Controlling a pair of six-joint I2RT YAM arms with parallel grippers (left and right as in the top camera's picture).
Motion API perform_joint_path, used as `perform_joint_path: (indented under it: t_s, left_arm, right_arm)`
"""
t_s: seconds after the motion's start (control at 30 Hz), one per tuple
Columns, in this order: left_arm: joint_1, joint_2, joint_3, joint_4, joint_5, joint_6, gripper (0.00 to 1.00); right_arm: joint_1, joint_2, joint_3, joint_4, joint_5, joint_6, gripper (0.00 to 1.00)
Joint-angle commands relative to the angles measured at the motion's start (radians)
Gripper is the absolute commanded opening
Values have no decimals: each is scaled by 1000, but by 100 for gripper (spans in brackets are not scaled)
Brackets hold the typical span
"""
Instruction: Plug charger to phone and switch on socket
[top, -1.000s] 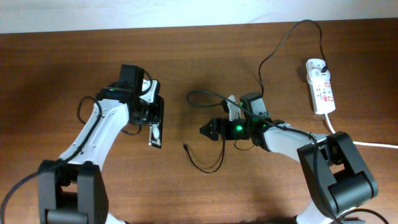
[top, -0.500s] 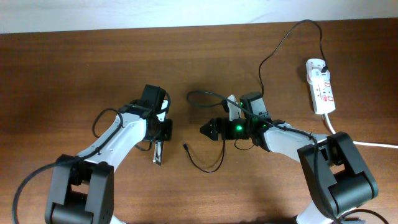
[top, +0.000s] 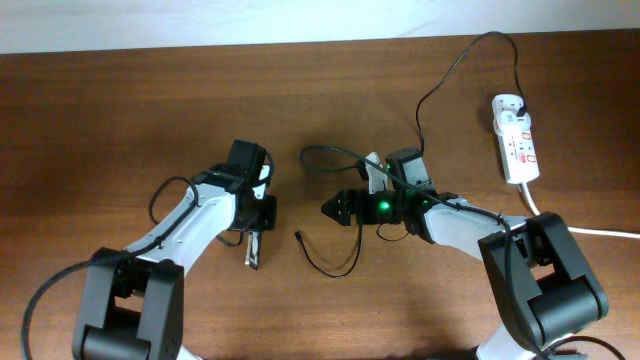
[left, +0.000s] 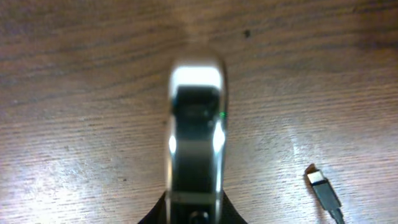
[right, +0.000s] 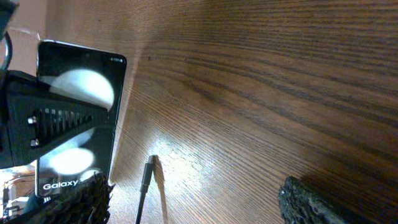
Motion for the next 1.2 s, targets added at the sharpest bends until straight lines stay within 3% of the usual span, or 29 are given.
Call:
perform_joint_path:
  t_s: [0.0,0.43,0.63,0.87,1.1,1.17]
  left_arm:
    - [0,-21,-10,3,-11,-9,10]
    - [0,-21,-21,3,-11,-9,19]
    - [0,-21,-21,2,-11,-9,28]
    - [0,-21,-35,9,-11,-9,45]
    - [0,-21,-53,29,-11,-9,39]
    - [0,-21,-53,29,-11,-9,33]
  right_arm:
    - [6,-17,1,0,12,-14,90]
    - [6,-17,1,0,12,-14,90]
    - [6,-17,1,0,12,-14,90]
    - [6,-17,1,-1,12,-14,90]
    - [6,-17,1,-1,12,-14,90]
    - [6,-17,1,-1,12,-14,90]
